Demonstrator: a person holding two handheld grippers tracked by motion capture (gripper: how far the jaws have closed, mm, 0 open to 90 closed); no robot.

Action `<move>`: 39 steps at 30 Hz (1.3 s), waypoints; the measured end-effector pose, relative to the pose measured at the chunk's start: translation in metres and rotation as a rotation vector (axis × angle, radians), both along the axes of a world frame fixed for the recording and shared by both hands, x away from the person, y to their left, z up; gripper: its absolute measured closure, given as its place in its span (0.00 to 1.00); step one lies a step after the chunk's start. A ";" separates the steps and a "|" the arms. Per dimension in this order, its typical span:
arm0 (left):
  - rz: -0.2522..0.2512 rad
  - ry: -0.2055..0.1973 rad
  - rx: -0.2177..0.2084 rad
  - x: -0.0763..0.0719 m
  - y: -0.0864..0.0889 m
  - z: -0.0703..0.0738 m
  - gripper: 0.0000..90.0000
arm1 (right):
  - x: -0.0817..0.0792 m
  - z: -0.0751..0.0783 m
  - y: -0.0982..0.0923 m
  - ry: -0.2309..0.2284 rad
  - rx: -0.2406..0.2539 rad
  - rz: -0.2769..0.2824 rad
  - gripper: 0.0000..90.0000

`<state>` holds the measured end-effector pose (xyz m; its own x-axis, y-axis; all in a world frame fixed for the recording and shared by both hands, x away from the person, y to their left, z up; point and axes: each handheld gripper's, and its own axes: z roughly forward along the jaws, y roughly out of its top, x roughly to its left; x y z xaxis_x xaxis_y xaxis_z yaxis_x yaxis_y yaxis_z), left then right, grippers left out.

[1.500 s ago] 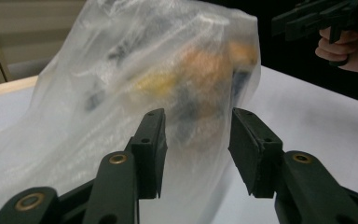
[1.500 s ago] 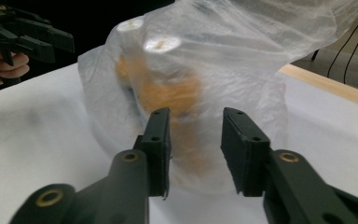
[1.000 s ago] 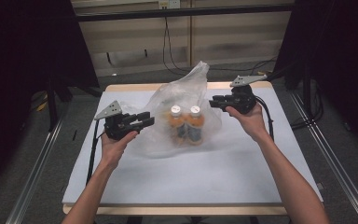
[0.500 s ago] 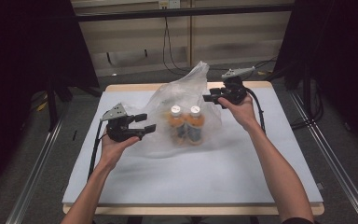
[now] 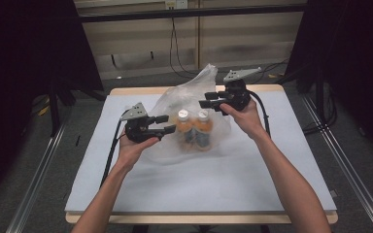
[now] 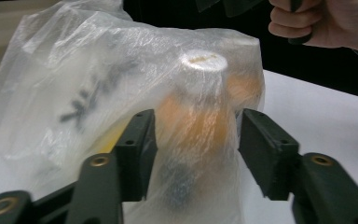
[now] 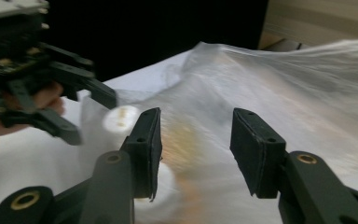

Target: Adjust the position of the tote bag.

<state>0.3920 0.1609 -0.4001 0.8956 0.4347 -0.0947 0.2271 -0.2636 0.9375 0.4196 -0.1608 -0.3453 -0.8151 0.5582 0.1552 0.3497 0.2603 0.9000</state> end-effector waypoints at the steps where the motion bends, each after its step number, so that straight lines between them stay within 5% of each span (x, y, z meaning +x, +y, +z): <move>1: 0.000 -0.002 0.004 0.000 -0.001 0.000 0.56 | -0.001 0.000 0.003 0.003 0.001 0.011 0.57; 11: -0.004 -0.013 -0.005 -0.002 -0.006 0.001 0.69 | 0.000 -0.007 0.030 0.040 -0.076 0.074 0.57; 19: -0.020 -0.004 -0.002 -0.001 -0.007 -0.001 0.88 | 0.003 -0.009 0.037 0.047 -0.093 0.109 0.79; 24: -0.038 0.005 -0.002 -0.002 -0.008 -0.001 0.98 | 0.001 -0.010 0.039 0.049 -0.098 0.139 1.00; 39: -0.077 -0.017 -0.020 -0.013 -0.012 0.009 1.00 | -0.016 0.002 0.028 -0.009 -0.039 0.112 1.00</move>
